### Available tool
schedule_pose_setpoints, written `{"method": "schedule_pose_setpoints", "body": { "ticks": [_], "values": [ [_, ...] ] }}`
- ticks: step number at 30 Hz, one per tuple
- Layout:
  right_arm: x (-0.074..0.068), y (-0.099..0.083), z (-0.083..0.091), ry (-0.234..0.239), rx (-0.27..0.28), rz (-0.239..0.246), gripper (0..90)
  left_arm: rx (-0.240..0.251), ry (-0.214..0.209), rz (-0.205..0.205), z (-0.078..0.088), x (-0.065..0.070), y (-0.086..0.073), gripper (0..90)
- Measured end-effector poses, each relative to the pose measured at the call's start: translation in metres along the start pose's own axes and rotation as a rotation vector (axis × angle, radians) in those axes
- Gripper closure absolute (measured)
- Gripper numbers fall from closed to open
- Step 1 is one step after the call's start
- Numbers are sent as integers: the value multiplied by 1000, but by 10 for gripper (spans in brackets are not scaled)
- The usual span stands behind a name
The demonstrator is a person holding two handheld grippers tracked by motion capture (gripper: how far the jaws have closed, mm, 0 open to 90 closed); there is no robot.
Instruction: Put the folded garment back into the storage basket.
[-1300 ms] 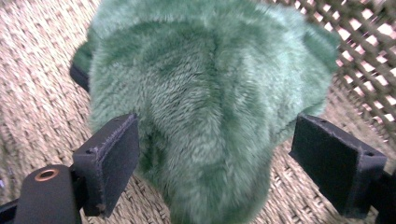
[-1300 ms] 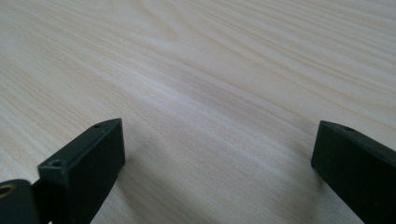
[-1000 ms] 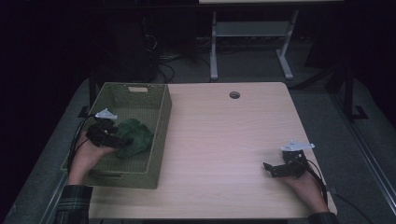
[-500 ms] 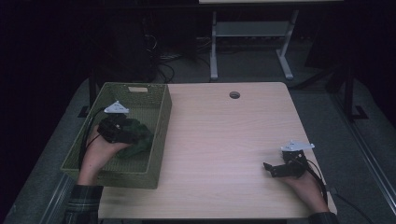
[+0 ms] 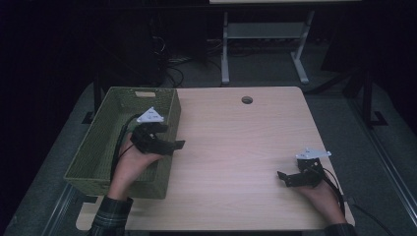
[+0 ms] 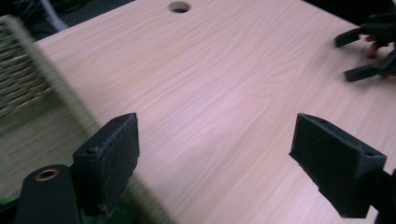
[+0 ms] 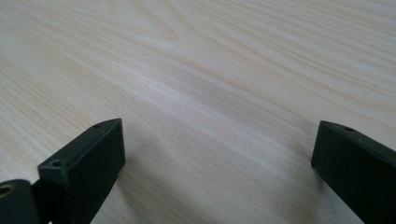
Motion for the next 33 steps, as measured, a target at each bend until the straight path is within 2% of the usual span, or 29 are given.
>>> {"method": "schedule_pose_setpoints", "body": {
  "ticks": [9, 13, 17, 21, 24, 25, 29, 33],
  "values": [
    [0, 0, 0, 1, 0, 0, 25, 22, -55, -31, -35, 38, -2, 150],
    [0, 0, 0, 0, 0, -1, 25, 10, -80, -50, -51, 52, -10, 149],
    [0, 0, 0, 0, 0, -2, 24, 18, -102, -51, -66, 67, -21, 149],
    [0, 0, 0, 0, 0, -2, 25, -1, -107, -71, -78, 73, -34, 149],
    [0, 0, 0, 0, 0, -1, 24, -25, -112, -64, -87, 77, -45, 149],
    [0, 0, 0, 0, 0, -1, 25, -37, -112, -76, -90, 77, -50, 149],
    [0, 0, 0, 1, 0, 0, 24, -56, -101, -81, -99, 77, -62, 149],
    [0, 0, 0, 1, 0, 0, 25, -80, -84, -115, -108, 74, -78, 149]
  ]
}}
Point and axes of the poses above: each handheld gripper's, and its own axes: z roughly backward along the jaws, y roughly out of its top, x roughly to its right, the point moved 7 cm from there along -z, roughly forward along the jaws, and after that the axes turned 10 degrees about x, right-handed, at the moved point
